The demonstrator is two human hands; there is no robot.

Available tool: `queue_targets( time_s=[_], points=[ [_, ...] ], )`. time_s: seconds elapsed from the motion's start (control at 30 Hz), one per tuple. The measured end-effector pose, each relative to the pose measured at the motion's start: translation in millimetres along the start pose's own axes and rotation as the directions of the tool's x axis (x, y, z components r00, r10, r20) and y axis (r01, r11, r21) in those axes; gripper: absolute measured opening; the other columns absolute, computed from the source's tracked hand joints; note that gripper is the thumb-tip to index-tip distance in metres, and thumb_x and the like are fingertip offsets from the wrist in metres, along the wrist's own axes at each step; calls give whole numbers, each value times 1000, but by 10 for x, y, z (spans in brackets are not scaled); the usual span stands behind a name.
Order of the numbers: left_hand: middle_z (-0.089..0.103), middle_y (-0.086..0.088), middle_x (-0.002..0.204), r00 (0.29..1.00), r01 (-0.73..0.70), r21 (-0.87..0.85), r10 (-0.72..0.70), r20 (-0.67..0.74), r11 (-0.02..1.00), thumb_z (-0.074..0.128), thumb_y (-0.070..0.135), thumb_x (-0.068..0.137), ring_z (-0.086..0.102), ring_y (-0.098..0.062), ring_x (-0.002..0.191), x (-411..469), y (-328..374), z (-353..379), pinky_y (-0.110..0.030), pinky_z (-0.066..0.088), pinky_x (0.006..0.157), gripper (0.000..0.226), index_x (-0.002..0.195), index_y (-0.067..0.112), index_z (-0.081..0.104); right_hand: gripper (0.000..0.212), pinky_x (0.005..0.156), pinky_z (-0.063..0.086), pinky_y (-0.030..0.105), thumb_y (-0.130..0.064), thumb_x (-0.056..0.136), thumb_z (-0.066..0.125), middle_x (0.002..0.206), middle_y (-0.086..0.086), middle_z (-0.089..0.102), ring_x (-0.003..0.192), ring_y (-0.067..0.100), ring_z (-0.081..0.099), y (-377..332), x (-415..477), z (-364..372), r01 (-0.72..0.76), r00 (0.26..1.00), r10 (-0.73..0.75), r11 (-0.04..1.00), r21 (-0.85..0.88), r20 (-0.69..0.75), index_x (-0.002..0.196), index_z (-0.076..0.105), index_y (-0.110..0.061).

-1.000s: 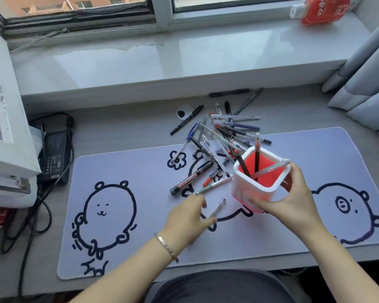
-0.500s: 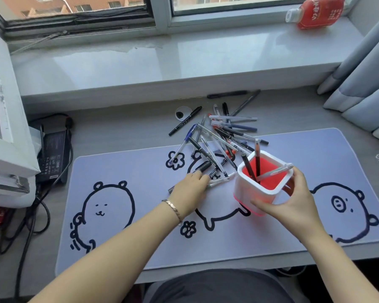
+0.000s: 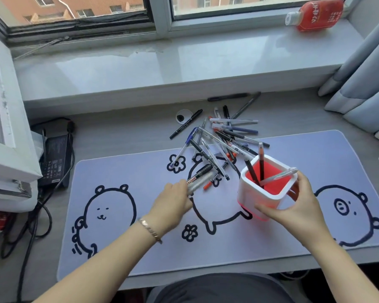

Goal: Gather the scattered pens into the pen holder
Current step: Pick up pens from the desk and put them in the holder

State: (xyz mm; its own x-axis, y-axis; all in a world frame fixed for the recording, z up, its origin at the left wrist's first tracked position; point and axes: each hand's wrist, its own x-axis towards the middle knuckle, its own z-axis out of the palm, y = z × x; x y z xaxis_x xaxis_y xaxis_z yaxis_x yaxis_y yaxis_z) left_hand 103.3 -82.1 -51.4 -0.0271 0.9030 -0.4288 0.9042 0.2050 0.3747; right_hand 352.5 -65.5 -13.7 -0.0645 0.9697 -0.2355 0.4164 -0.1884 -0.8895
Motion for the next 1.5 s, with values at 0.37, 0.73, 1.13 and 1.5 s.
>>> queue_targets(
  time_s=[0.37,0.73,1.13,1.5],
  points=[
    [64,3,71,934,-346,-937,-79,-349,44,24,-6,97,70,-14,76,-267,472,-954,-25,56,77,26,93,16,39,77,71,42,-2,-21,51,90,111,-21,53,95,-22,49,-173,-38,328,49,979,-39,998,-48,201,103,42,-50],
    [65,-7,89,820,-532,-542,238,-520,650,61,0,83,62,-17,79,-181,734,-707,-39,55,78,37,108,25,48,88,90,50,35,-30,49,87,118,-20,52,113,12,52,-412,113,495,188,975,-172,977,-104,143,125,43,-31],
    [34,-6,144,608,-740,-205,505,-613,641,43,18,94,29,-18,137,-16,621,-567,-33,29,113,36,130,13,44,86,89,51,38,-25,51,88,121,-11,53,109,8,54,-164,111,175,96,994,-88,988,-118,70,122,43,-40],
    [46,-8,123,991,104,-18,-105,-86,994,65,54,75,42,-26,114,531,232,178,-35,39,95,70,125,11,39,81,75,36,10,-11,53,89,108,-28,48,98,-18,45,22,204,-271,-6,993,2,1000,-26,-121,99,39,-58]
  ],
)
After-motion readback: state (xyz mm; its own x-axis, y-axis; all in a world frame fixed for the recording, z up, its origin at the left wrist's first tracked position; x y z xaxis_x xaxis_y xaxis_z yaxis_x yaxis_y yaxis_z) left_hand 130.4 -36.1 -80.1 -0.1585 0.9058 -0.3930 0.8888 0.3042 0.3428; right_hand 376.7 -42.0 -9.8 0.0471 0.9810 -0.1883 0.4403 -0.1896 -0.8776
